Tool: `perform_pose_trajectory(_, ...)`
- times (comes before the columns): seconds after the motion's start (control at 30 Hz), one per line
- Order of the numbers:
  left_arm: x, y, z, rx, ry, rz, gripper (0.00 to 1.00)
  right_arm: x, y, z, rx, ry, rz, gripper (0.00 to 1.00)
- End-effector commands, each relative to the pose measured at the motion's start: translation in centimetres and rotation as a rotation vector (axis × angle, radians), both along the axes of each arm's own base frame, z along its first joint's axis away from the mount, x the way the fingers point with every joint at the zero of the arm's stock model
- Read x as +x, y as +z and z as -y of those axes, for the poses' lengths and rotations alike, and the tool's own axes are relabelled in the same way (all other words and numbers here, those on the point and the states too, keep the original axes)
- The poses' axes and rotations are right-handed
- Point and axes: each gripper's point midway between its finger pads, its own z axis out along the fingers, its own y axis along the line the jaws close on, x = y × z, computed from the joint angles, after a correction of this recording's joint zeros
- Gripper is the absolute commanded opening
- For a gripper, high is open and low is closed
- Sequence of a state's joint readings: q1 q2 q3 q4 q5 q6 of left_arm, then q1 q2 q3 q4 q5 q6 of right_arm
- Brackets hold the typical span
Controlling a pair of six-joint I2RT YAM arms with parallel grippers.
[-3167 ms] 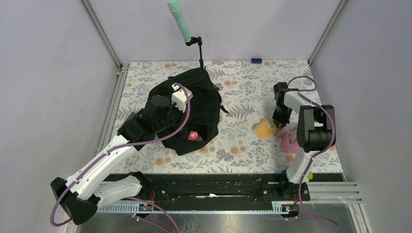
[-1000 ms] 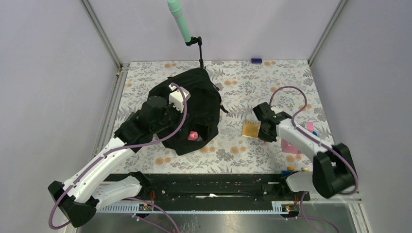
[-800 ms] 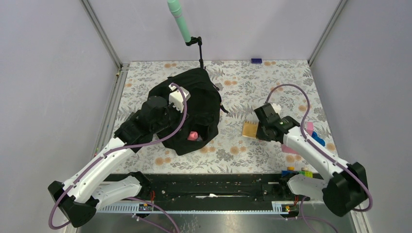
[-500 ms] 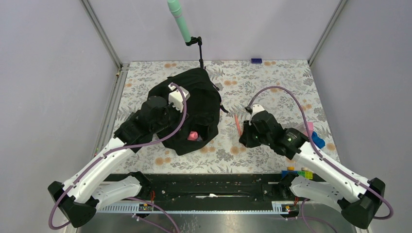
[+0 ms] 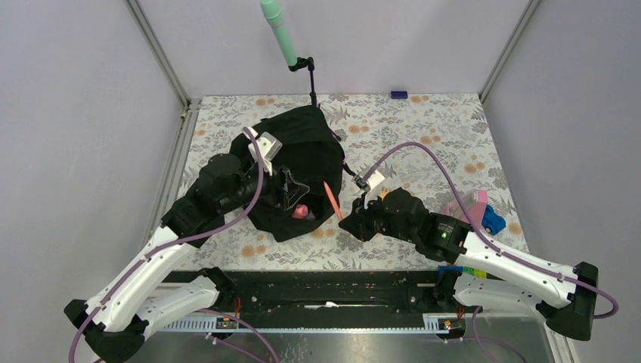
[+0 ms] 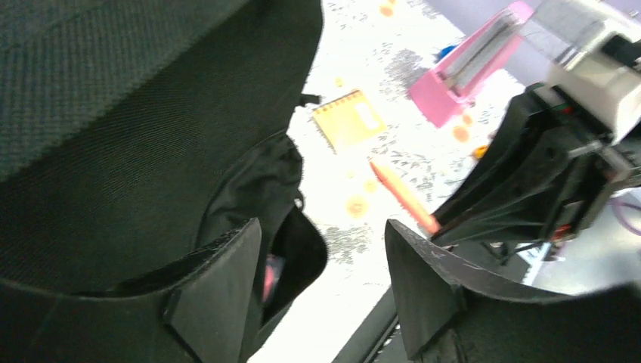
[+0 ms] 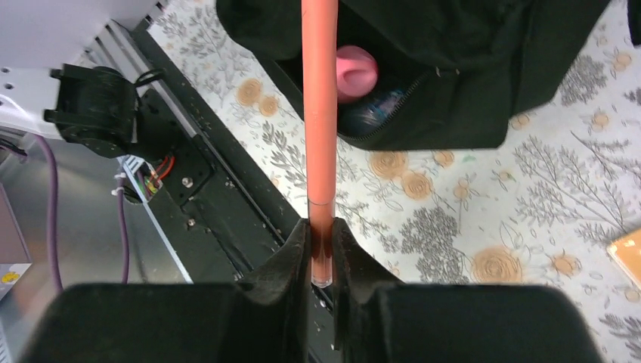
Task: Pack the student bag
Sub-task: Pick up the stationery from the center of the board.
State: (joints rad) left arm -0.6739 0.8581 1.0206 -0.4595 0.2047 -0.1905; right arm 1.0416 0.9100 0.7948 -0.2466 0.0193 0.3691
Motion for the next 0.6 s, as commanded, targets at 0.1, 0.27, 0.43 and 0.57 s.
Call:
perform_pose_trajectory(0.1,-2.3,5.3,2.4,-0.261,-0.114,-0.045,0.71,0.2,3.6,-2.1,0.163,0.041,0.146,0.0)
perform_pose_trajectory(0.27,-2.6,5.9,3.1,-0.357,-0.119,-0.107,0.78,-0.4,4.4,-2.3,0.213,0.064,0.171,0.0)
perform_pose_trajectory(0.43,-2.7,6.1,4.1,-0.411,-0.142,-0.166,0.82,-1.0,5.4,-2.2,0.241,0.092,0.196,0.0)
perform_pose_trajectory(0.57,-2.9,6.0,5.0,-0.431,-0.176,-0.197,0.83,-1.2,5.7,-2.1,0.233,0.103,0.206,0.0)
